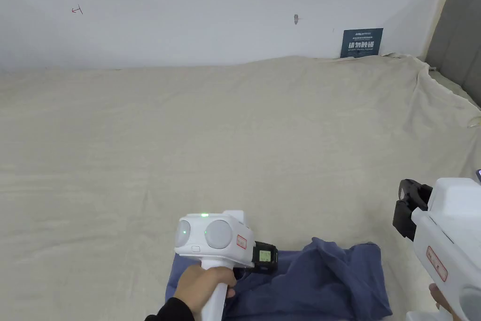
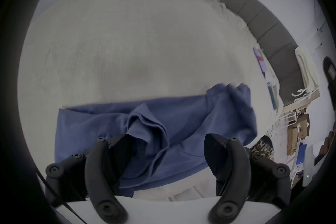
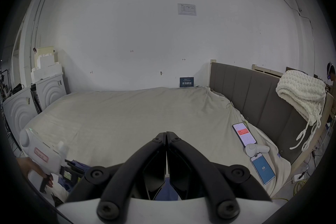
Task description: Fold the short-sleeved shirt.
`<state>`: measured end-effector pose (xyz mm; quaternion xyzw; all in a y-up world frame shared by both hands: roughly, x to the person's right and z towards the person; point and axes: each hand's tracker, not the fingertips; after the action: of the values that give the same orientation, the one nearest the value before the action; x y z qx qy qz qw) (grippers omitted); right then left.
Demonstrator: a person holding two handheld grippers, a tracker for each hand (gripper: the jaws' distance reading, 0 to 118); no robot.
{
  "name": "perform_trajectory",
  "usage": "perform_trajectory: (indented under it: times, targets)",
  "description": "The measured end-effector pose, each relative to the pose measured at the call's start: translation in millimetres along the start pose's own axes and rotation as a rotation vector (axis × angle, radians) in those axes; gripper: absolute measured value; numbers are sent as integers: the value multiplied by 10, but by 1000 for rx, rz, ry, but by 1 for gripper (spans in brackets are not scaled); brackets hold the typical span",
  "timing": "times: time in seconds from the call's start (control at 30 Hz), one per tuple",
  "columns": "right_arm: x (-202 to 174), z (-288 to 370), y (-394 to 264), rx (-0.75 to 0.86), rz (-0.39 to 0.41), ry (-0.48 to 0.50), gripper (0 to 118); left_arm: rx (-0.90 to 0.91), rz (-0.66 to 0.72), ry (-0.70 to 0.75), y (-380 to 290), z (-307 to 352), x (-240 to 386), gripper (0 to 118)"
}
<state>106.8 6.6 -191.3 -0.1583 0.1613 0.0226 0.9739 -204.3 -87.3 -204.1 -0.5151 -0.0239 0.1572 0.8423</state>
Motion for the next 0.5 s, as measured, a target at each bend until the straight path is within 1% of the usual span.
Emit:
perform_trajectory:
  times: [0.13,0.3,0.37,0.4,0.43,0.5]
  targets:
    - [-23,13,47,12,4,3,0,167,-50,38,16,494,-72,87]
    - [-55,15,82,19,7,12,0,328,-75,199,-54,806,-381,87]
    - [-65,13,89,20,10,15,0,384,-68,242,-101,831,-543,82]
    - [-67,10,90,20,9,17,0,415,-64,245,-142,849,-606,70]
    - [-70,9,92,20,9,17,0,449,-62,230,-178,843,-697,53]
    - [-73,7,98,19,11,17,0,490,-55,210,-245,807,-850,10]
